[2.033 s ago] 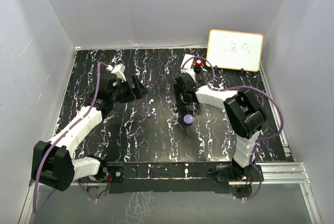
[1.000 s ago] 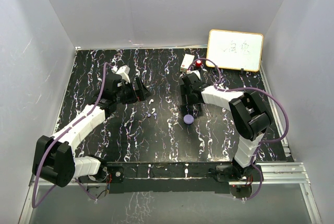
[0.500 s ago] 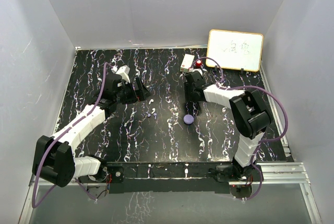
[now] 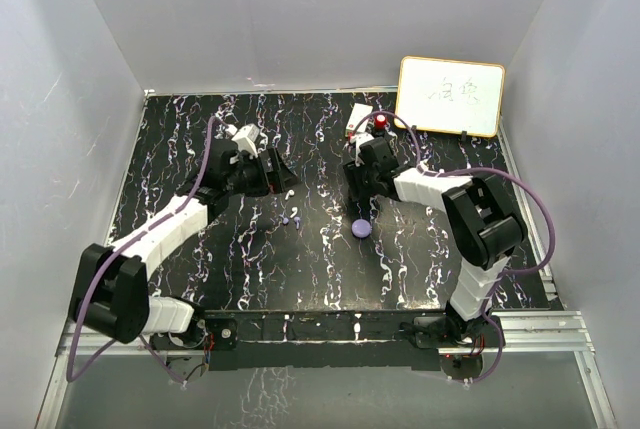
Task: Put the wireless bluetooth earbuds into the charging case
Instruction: Pick up the charging case at the center of the board.
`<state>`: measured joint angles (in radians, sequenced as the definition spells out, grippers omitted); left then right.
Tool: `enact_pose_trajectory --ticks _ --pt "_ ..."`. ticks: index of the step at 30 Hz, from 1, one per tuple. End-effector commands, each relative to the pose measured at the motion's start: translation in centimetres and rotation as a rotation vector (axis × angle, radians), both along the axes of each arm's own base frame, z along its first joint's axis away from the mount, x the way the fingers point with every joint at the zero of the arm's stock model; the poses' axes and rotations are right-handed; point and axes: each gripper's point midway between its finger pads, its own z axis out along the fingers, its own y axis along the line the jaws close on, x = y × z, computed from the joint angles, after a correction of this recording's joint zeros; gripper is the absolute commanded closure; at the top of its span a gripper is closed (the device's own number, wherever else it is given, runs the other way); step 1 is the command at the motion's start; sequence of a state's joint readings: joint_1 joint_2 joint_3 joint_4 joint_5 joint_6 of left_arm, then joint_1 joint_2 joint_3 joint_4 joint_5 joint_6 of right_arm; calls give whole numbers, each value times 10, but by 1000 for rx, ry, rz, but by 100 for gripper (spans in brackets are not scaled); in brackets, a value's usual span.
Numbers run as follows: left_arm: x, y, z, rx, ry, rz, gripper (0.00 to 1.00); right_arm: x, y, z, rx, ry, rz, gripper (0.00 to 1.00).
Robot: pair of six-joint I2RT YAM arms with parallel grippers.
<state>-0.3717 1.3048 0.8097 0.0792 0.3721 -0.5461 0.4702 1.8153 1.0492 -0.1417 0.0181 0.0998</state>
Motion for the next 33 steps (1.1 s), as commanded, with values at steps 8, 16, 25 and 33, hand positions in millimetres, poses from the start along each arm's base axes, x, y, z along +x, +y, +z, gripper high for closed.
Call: enact_pose_trajectory --ticks 8,16,25,33 --pt "2 -34 -5 -99 -8 -173 10 0 57 93 239 -298 351 64" --pt "9 -44 -12 -162 30 -173 29 -19 80 116 288 -357 494 65" --pt "17 -57 -5 -271 13 -189 43 -37 103 130 330 -355 614 68" --pt "16 -63 -5 -293 17 -214 40 -42 112 137 342 -357 644 69"
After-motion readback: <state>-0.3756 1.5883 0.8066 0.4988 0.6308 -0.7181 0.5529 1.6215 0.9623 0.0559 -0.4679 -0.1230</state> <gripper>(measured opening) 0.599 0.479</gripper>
